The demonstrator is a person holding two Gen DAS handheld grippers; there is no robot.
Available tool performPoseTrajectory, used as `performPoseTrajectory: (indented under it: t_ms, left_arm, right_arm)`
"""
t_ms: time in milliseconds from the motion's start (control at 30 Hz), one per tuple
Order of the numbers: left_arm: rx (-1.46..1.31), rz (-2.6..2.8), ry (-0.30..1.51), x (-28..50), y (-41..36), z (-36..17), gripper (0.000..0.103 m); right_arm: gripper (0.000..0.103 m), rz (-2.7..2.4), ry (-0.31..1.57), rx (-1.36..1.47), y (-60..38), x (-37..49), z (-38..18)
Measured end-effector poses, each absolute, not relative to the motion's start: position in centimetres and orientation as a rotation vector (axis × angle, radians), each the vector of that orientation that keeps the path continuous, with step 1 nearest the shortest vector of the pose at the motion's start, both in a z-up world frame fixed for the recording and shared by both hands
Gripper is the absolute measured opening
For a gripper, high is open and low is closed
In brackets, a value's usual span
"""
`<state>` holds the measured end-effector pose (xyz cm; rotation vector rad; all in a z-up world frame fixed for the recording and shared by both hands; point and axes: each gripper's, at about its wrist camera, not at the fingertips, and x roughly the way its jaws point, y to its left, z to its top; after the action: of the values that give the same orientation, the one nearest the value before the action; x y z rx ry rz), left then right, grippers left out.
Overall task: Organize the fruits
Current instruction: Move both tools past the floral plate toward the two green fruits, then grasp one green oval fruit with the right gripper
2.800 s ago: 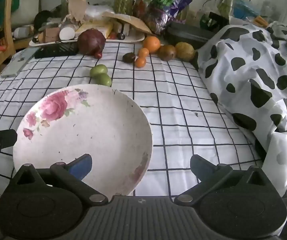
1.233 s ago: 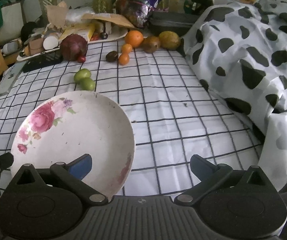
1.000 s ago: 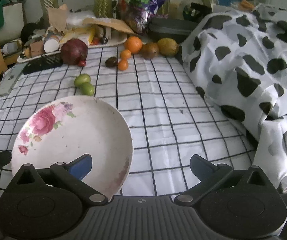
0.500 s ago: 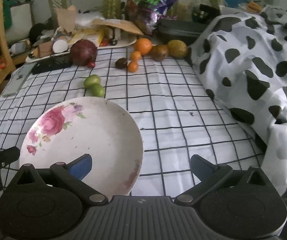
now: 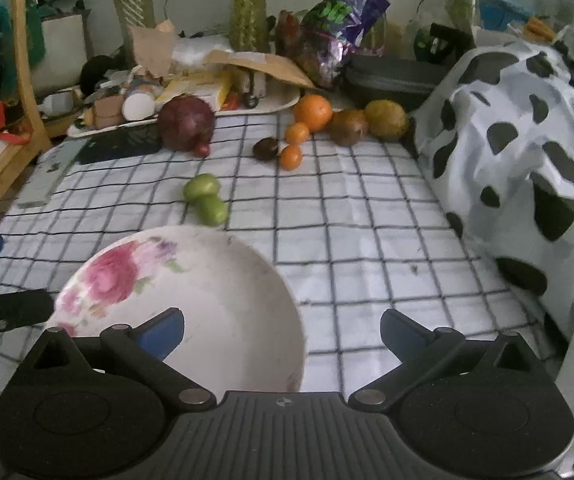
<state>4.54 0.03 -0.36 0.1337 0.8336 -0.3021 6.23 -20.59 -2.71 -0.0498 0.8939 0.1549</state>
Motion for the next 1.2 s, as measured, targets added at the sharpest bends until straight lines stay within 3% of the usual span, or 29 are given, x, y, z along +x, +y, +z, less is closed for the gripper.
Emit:
performPoseTrajectory:
  t_ms: [1200]
  left_arm:
    - [0.203,-0.436,0.834,15.5,0.2,-1.7,0.102]
  right_arm:
    - [0.103,0.309,0.911,-0.091,-18.7,17.3,-4.8]
